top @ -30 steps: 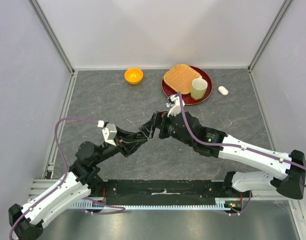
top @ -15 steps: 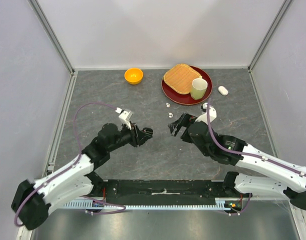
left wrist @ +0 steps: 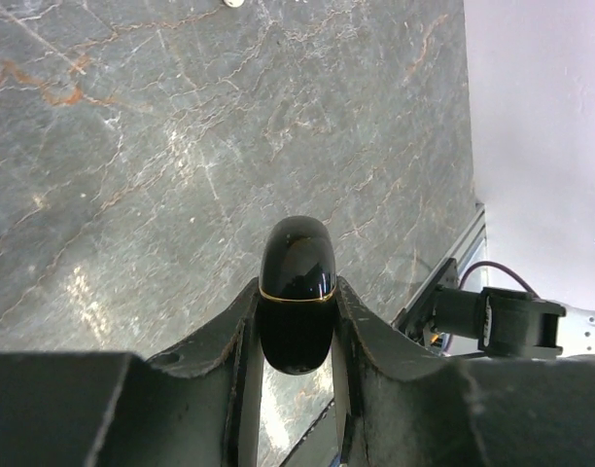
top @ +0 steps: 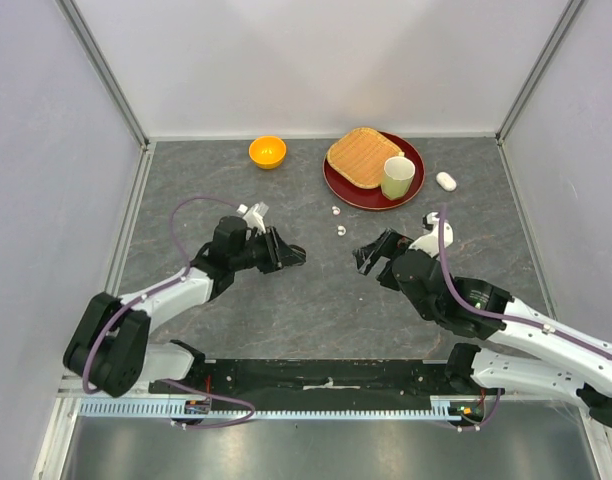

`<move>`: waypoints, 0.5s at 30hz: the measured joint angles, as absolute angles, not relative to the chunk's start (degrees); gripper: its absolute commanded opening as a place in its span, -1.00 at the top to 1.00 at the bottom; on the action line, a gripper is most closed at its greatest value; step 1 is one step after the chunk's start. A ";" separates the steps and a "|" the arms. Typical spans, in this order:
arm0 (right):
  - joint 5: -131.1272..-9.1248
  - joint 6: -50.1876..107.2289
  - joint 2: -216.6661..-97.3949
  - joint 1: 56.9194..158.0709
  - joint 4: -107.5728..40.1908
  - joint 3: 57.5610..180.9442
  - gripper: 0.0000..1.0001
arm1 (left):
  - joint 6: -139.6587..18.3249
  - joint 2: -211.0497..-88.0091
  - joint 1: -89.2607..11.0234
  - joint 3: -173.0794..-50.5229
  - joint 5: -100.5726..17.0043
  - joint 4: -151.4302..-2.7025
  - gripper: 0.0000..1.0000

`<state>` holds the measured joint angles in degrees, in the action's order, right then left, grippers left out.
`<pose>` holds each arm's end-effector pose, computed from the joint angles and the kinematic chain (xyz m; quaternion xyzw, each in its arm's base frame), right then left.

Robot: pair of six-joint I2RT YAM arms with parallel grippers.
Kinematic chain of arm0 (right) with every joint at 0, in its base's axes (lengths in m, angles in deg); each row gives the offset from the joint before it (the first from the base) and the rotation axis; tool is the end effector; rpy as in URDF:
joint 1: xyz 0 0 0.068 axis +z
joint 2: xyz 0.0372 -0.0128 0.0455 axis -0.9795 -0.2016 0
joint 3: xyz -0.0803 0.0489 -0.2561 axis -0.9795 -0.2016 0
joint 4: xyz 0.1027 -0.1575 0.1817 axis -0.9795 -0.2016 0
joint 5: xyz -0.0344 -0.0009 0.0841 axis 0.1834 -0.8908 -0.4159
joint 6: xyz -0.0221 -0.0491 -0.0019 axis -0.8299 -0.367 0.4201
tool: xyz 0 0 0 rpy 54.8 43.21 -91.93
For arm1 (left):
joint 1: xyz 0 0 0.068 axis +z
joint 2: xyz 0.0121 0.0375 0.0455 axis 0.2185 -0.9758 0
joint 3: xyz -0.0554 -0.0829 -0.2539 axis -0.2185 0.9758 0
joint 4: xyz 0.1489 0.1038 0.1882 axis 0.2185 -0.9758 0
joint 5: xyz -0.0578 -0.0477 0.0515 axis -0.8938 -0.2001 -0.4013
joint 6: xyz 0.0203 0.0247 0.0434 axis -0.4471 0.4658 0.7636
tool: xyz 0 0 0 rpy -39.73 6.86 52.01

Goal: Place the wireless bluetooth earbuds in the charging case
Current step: Place the charging case at the center of the board.

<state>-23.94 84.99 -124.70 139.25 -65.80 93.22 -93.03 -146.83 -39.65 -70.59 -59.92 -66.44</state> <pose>0.1052 0.1434 0.3219 0.1777 0.8215 0.2702 0.4697 0.2216 -0.1308 0.1958 -0.0088 0.8469 -0.4469 0.2880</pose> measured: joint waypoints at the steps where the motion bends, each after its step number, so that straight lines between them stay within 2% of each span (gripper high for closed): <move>1: -23.81 84.97 -124.48 139.25 -65.94 93.09 -0.96 | -93.31 -147.99 -39.49 -71.23 -60.68 -66.11 0.94; 15: -22.45 84.71 -121.84 138.81 -67.60 92.72 -0.96 | -98.47 -162.74 -39.32 -75.03 -62.60 -63.55 0.84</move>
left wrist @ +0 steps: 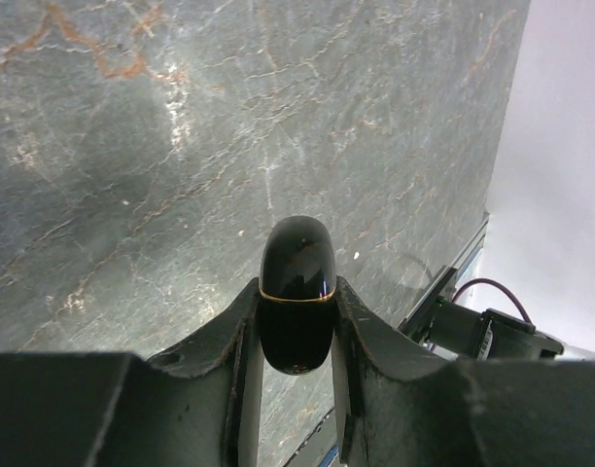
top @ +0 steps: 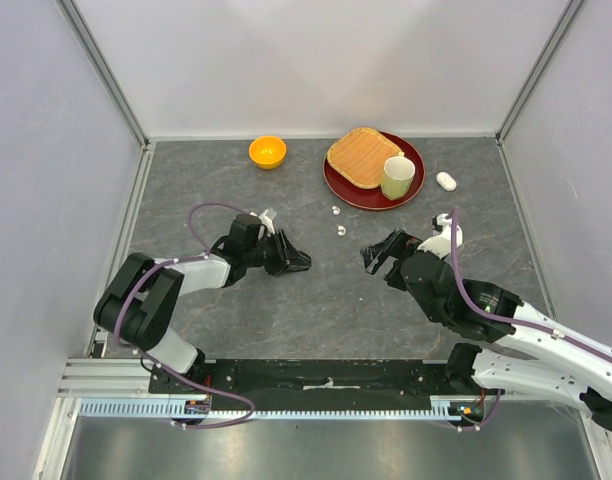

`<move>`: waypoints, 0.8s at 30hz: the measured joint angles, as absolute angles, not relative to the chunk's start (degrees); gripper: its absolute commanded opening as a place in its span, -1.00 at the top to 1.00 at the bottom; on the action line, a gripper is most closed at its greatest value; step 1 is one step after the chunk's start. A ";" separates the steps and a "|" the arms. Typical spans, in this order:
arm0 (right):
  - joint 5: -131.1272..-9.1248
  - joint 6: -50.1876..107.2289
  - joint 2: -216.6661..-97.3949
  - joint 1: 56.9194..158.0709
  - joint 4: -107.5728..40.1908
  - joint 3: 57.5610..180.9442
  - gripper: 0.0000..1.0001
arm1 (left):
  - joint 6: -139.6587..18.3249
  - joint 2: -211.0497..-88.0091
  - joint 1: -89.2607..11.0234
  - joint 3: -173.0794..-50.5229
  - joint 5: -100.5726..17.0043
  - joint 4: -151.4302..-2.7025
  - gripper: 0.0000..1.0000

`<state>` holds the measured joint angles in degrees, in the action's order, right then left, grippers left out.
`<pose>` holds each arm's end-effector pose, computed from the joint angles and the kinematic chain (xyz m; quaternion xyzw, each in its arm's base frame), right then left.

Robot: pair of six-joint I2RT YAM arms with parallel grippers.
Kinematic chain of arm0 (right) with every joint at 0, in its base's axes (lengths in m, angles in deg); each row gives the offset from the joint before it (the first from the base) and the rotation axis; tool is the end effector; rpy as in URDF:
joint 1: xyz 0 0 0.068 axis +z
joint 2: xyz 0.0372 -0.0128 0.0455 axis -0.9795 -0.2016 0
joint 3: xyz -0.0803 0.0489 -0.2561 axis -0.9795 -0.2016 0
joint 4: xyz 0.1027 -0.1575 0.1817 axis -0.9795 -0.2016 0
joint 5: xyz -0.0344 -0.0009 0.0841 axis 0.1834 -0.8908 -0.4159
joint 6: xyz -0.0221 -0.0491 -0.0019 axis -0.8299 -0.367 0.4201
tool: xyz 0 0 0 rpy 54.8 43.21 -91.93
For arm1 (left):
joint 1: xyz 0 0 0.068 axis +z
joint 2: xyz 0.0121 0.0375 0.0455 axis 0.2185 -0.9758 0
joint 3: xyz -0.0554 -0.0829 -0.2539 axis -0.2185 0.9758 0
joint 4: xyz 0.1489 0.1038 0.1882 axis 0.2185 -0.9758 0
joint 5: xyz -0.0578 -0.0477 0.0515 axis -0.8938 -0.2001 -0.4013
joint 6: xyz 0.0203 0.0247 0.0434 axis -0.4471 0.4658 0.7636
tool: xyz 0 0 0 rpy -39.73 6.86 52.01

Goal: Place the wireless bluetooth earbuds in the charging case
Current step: Place the charging case at the center of the board.

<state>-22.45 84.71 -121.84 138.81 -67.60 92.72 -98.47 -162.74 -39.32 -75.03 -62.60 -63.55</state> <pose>0.1008 0.1314 0.3241 0.1861 0.8150 0.2642 0.4810 0.2528 -0.1465 0.1530 -0.0621 0.8734 -0.4407 0.1978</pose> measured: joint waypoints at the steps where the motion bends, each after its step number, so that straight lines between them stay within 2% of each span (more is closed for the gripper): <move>1: -22.37 84.64 -121.69 138.68 -67.66 92.72 -0.96 | -98.82 -163.64 -39.30 -75.23 -62.58 -63.53 0.81; 9: -22.04 84.01 -121.53 138.49 -67.90 92.72 -0.96 | -101.77 -168.03 -39.32 -75.38 -61.55 -62.64 0.68; 12: -22.06 83.57 -121.77 138.46 -67.90 92.72 -0.96 | -102.49 -168.93 -39.32 -75.69 -61.03 -62.31 0.53; 17: -22.08 82.68 -121.97 137.92 -67.90 92.72 -0.96 | -103.11 -170.24 -39.32 -75.86 -60.72 -61.85 0.51; 20: -22.08 82.06 -121.97 137.57 -67.90 92.72 -0.96 | -103.24 -171.11 -39.32 -75.88 -60.68 -61.85 0.43; 24: -22.10 81.65 -121.97 137.24 -67.92 92.72 -0.96 | -103.28 -171.27 -39.32 -75.88 -60.64 -61.83 0.23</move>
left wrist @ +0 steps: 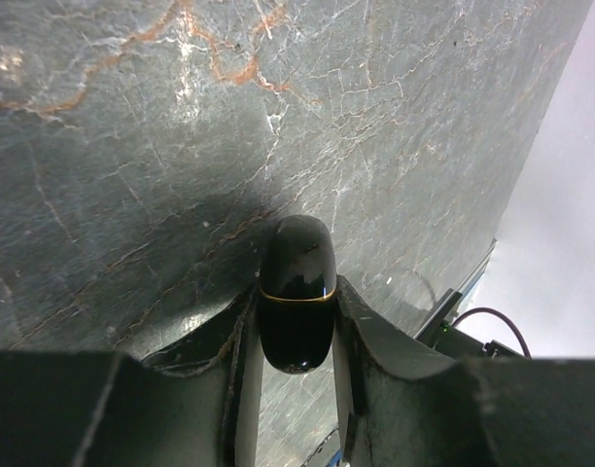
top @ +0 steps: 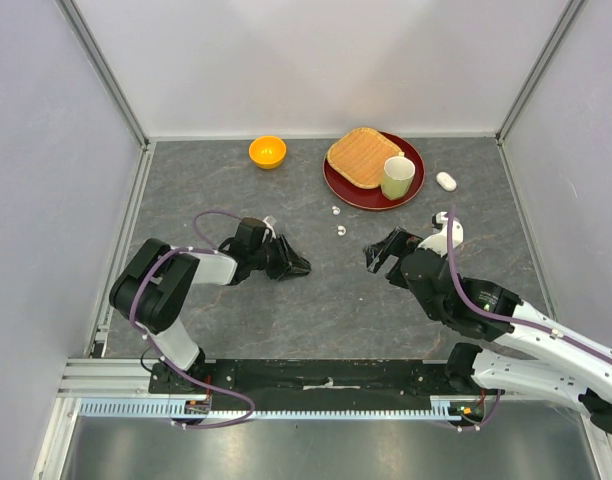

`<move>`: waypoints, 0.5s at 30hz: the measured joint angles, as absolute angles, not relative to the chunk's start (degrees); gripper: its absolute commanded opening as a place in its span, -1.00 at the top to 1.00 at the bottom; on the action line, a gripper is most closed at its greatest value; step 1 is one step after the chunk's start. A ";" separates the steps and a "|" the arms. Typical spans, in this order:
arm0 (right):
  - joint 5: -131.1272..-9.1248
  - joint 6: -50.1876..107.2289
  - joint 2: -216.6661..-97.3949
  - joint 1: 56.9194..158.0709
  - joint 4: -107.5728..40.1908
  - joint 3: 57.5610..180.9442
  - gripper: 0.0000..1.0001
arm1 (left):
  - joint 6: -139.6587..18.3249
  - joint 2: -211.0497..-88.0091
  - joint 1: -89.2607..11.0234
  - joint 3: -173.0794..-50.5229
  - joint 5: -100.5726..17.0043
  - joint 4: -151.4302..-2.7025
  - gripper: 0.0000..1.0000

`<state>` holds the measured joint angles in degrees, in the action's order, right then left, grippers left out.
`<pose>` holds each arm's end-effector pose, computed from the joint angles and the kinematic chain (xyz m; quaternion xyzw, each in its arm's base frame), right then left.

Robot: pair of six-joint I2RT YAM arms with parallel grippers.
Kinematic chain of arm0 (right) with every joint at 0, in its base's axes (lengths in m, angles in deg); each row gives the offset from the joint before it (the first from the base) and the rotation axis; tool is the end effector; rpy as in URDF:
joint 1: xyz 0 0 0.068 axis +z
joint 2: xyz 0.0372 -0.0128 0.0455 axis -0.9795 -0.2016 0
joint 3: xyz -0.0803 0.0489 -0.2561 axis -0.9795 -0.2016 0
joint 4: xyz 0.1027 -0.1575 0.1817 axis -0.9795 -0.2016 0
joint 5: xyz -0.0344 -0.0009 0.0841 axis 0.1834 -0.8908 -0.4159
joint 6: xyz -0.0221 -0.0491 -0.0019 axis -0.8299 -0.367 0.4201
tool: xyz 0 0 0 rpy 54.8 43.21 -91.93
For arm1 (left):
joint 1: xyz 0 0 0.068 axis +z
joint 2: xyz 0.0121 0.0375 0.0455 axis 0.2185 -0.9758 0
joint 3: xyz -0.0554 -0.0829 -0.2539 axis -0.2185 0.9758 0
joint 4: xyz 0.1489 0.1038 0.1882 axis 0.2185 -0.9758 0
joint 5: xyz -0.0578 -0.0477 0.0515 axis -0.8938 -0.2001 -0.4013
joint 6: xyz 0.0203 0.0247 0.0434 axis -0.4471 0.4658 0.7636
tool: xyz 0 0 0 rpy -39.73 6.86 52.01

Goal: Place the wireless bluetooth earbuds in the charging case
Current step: Place the charging case at the center of the board.

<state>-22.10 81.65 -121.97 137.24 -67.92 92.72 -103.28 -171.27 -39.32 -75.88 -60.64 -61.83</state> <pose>0.1045 0.1286 0.3233 0.1757 0.8182 0.2398 0.4921 0.2616 -0.1497 0.1177 -0.1225 0.8898 -0.4126 0.1519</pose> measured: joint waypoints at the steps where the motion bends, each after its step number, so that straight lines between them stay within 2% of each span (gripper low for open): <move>1: -22.10 81.58 -121.95 137.17 -67.90 92.72 -0.96 | -103.28 -171.27 -39.32 -75.88 -60.61 -61.83 0.16; 3: -22.13 81.47 -121.95 137.09 -67.90 92.72 -0.96 | -103.28 -171.27 -39.32 -75.88 -60.59 -61.85 0.13; 6: -22.28 81.45 -121.95 136.96 -67.90 92.72 -0.96 | -103.30 -171.27 -39.32 -75.88 -60.61 -61.70 -0.25; 8: -22.54 81.45 -121.95 136.85 -67.92 92.72 -0.96 | -103.54 -171.05 -39.32 -76.03 -60.77 -61.17 -0.41; 13: -23.00 81.01 -121.53 136.58 -67.92 92.72 -0.96 | -103.46 -169.41 -39.40 -76.28 -59.52 -61.91 -0.50; 14: -23.04 80.93 -121.42 136.54 -67.92 92.72 -0.96 | -103.35 -169.15 -39.40 -76.28 -59.19 -62.26 -0.67; 15: -23.07 80.80 -121.29 136.45 -67.90 92.72 -0.96 | -103.06 -168.53 -39.43 -76.28 -58.69 -62.98 -0.71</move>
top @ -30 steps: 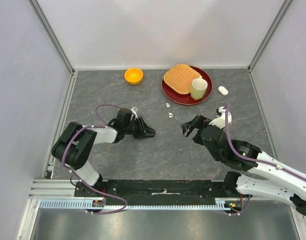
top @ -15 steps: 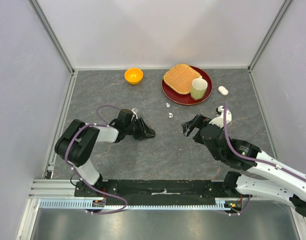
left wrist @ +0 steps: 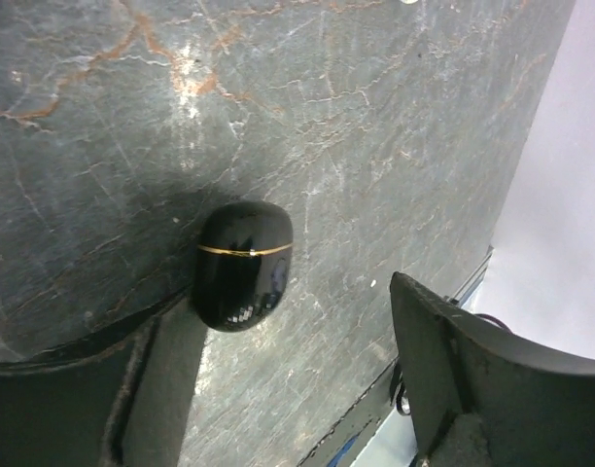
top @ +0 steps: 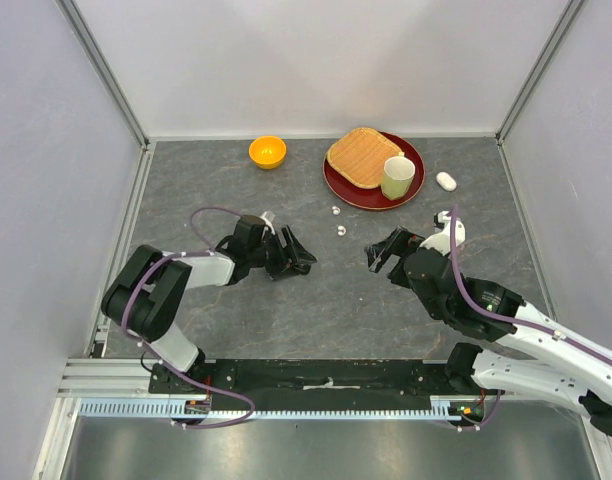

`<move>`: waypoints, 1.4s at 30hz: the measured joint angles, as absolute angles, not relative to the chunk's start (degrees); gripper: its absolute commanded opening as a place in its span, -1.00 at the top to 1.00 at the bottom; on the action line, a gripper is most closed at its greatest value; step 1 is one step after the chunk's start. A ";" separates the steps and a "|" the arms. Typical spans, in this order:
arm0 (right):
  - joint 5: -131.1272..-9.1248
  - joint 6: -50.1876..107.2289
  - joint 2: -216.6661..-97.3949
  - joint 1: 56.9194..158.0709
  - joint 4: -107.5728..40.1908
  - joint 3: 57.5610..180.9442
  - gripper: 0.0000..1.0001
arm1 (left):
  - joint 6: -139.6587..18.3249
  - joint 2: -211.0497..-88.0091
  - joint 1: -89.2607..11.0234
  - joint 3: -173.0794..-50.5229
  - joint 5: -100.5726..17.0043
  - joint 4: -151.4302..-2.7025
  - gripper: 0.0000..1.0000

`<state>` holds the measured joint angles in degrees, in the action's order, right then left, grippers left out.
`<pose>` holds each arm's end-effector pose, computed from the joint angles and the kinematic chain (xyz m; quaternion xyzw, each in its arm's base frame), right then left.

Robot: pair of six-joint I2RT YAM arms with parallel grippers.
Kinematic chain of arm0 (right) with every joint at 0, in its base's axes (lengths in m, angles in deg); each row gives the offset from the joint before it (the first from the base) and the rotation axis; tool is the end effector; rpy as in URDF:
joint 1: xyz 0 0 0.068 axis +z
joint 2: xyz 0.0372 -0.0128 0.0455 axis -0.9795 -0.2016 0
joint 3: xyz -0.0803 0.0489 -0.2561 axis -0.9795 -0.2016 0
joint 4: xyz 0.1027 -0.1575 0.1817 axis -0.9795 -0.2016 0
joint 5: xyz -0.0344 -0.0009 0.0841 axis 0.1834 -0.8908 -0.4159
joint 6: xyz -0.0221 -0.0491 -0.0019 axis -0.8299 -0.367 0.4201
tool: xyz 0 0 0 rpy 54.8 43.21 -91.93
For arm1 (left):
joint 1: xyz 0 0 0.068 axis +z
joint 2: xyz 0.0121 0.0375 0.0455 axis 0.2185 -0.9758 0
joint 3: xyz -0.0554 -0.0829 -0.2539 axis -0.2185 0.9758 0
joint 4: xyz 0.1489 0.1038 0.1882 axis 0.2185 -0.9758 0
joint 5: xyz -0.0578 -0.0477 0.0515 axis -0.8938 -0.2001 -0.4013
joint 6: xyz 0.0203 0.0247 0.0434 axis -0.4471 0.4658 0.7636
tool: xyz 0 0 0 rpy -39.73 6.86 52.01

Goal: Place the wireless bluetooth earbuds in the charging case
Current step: Place the charging case at the center of the board, then pick up the charging case at the center of the board.

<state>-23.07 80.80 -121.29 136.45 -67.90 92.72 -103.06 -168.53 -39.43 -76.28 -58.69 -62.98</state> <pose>0.1048 0.1255 0.3249 0.1732 0.8181 0.2423 0.4920 0.2620 -0.1493 0.1310 -0.1222 0.8862 -0.4107 0.1761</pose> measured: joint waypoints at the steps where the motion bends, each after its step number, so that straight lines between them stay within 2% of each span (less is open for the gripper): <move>1: -23.07 80.64 -121.25 136.37 -67.92 92.72 -0.96 | -102.65 -167.99 -39.45 -76.25 -58.17 -63.64 -0.72; 9: -23.18 78.72 -121.27 135.82 -67.92 92.72 -0.96 | -98.74 -163.05 -39.36 -75.84 -53.66 -70.11 -0.79; 12: -21.54 72.18 -122.41 135.43 -68.89 93.75 -0.96 | -97.23 -161.37 -39.36 -75.84 -52.24 -72.93 -0.79; 16: -15.77 60.71 -127.83 133.20 -72.23 101.24 -0.96 | -94.36 -158.17 -39.40 -75.88 -49.84 -78.28 -0.81; 22: -13.08 51.25 -132.94 125.35 -72.41 108.06 -0.96 | -89.73 -145.72 -39.49 -75.97 -45.71 -87.07 -0.82; 26: -24.05 49.23 -137.55 110.05 -72.03 107.85 -0.96 | -86.30 -135.92 -39.49 -77.00 -43.37 -91.97 -0.99; 32: -48.29 48.97 -142.17 87.43 -69.00 103.95 -0.96 | -78.95 -126.63 -38.77 -78.50 -41.36 -97.50 -0.99; 37: -60.53 51.35 -143.56 78.64 -63.95 99.95 -0.96 | -73.10 -126.33 -38.07 -80.69 -41.62 -101.61 -0.99; 42: -62.04 54.04 -144.42 74.64 -56.54 98.29 -0.96 | -69.16 -125.02 -38.07 -80.36 -42.28 -103.49 -0.99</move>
<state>-62.04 54.04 -144.42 74.64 -56.54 98.29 -69.16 -125.02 -38.07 -80.36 -42.28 -103.49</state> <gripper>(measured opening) 0.979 0.994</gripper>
